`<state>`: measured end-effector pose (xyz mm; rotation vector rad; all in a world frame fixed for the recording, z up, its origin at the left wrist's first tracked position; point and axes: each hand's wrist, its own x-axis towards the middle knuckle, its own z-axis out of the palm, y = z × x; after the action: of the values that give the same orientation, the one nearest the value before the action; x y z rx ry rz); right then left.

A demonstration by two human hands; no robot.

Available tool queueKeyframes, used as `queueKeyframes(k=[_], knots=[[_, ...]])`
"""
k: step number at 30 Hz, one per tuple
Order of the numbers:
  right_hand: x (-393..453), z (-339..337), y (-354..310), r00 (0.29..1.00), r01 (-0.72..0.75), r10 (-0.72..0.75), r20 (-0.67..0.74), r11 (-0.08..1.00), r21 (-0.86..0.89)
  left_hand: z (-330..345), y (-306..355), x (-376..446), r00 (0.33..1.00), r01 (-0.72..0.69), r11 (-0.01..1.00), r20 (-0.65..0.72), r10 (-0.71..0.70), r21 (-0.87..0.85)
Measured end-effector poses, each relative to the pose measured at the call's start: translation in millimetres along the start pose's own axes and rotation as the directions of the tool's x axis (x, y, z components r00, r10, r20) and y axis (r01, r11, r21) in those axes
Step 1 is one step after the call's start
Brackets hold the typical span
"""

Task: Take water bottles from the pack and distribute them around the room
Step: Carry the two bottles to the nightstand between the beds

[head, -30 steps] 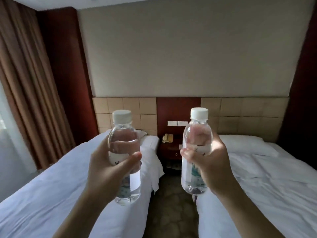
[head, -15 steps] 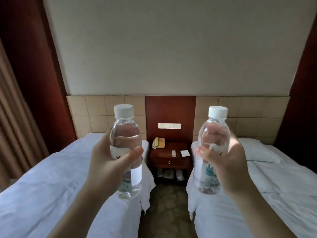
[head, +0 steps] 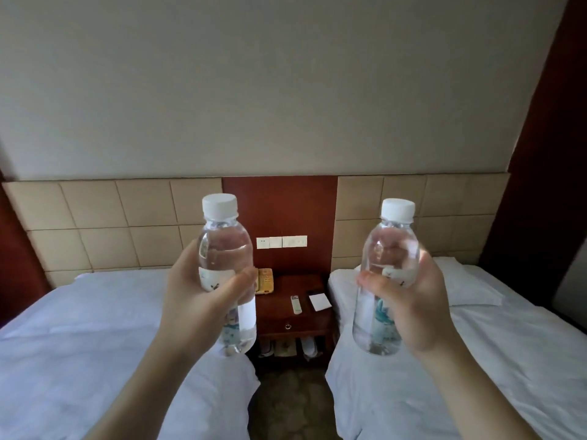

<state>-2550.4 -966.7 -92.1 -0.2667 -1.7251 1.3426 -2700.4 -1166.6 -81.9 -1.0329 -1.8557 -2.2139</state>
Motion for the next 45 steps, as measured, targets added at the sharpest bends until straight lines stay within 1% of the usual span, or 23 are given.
queueKeyframes(k=[7,11,15,17,23,27,32,36,39,43,45], knots=[[135,14,113,0.999,-0.032,0.033,-0.021,0.999,0.044,54,-107,120,1.0,0.029,0.999,-0.003,-0.028,0.02],[222,21,176,0.999,-0.048,0.048,0.008,0.997,0.064,92,-169,193,0.999,0.049,0.998,-0.013,-0.049,0.045],[304,36,231,0.996,-0.078,0.075,0.041,0.995,0.062,116,-225,260,0.997,0.08,0.993,-0.018,-0.079,0.089],[342,47,255,0.995,-0.088,0.085,0.058,0.995,0.054,124,-251,293,0.995,0.099,0.989,-0.032,-0.096,0.106],[439,92,344,0.987,-0.142,0.14,0.079,0.99,0.024,131,-345,390,0.991,0.128,0.983,0.02,-0.132,0.134],[498,129,405,0.981,-0.18,0.179,0.074,0.984,0.006,132,-419,461,0.986,0.156,0.981,0.048,-0.162,0.118],[558,154,485,0.966,-0.245,0.246,0.084,0.969,-0.025,147,-499,532,0.977,0.186,0.975,0.078,-0.197,0.125],[595,165,555,0.942,-0.315,0.317,0.113,0.949,-0.035,165,-569,572,0.957,0.257,0.961,0.112,-0.268,0.105],[616,167,619,0.913,-0.395,0.392,0.113,0.919,0.007,185,-628,590,0.934,0.319,0.942,0.134,-0.331,0.103],[632,163,721,0.851,-0.499,0.495,0.173,0.866,-0.02,210,-720,597,0.87,0.432,0.88,0.166,-0.464,0.196],[632,162,777,0.808,-0.561,0.558,0.189,0.827,-0.04,221,-764,594,0.86,0.448,0.855,0.135,-0.492,0.26]])
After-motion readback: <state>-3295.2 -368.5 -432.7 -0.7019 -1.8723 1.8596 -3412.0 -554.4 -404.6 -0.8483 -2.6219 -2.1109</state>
